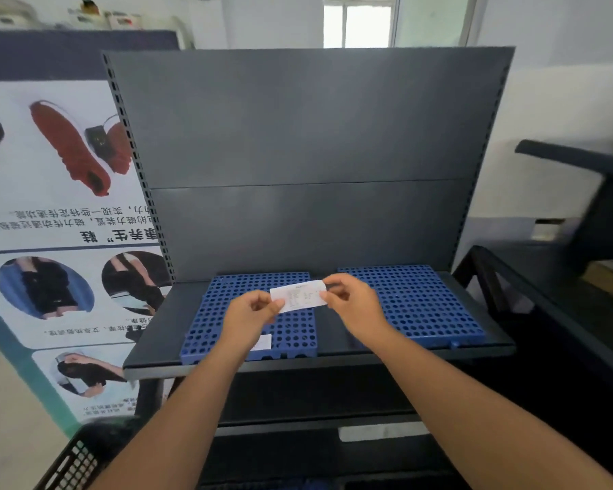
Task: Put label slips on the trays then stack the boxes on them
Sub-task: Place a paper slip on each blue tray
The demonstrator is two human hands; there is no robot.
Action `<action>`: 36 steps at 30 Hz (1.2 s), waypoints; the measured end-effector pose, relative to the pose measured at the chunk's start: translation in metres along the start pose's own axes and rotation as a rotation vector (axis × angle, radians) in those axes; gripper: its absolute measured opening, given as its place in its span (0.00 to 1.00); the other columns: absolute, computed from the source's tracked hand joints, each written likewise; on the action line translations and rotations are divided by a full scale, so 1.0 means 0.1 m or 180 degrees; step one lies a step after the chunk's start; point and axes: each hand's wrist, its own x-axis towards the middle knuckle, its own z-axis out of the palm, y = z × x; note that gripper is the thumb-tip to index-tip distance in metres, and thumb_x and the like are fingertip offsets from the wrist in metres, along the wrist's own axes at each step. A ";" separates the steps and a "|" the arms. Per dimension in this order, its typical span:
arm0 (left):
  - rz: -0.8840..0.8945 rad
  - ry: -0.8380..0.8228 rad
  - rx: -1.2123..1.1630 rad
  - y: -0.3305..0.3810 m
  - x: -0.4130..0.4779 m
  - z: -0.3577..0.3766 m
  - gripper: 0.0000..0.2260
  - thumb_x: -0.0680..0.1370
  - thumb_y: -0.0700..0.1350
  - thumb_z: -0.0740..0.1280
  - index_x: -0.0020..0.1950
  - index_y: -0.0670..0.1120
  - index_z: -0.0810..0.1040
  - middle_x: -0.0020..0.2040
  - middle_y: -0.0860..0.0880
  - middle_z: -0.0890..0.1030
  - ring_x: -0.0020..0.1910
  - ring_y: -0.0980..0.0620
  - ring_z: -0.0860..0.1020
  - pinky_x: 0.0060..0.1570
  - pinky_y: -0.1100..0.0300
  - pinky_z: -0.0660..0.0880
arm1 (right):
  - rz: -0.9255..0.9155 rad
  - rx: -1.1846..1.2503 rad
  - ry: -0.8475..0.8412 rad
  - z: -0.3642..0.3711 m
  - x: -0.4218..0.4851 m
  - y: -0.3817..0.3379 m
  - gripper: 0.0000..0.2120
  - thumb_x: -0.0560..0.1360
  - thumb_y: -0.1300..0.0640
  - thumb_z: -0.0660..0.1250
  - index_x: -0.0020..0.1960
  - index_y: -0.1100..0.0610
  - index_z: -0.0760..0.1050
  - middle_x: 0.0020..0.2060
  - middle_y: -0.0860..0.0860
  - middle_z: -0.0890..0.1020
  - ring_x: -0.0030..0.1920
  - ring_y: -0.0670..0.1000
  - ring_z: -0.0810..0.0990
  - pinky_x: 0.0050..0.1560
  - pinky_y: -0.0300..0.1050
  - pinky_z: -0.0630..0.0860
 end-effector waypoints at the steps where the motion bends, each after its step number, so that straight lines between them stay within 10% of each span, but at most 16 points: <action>1: -0.0007 -0.0029 -0.0011 0.04 0.00 0.07 0.09 0.74 0.47 0.74 0.37 0.46 0.79 0.35 0.48 0.84 0.36 0.52 0.82 0.41 0.58 0.79 | 0.0026 0.0017 0.0052 -0.07 -0.02 0.02 0.10 0.76 0.55 0.71 0.57 0.52 0.78 0.42 0.48 0.83 0.44 0.47 0.82 0.48 0.45 0.78; 36: -0.0262 -0.0361 0.0279 -0.23 0.06 1.57 0.10 0.76 0.50 0.70 0.38 0.46 0.81 0.34 0.50 0.83 0.33 0.54 0.81 0.39 0.56 0.74 | 0.1256 -0.0705 0.0578 -1.55 0.15 1.81 0.06 0.78 0.54 0.69 0.44 0.55 0.81 0.42 0.52 0.83 0.45 0.53 0.80 0.50 0.50 0.75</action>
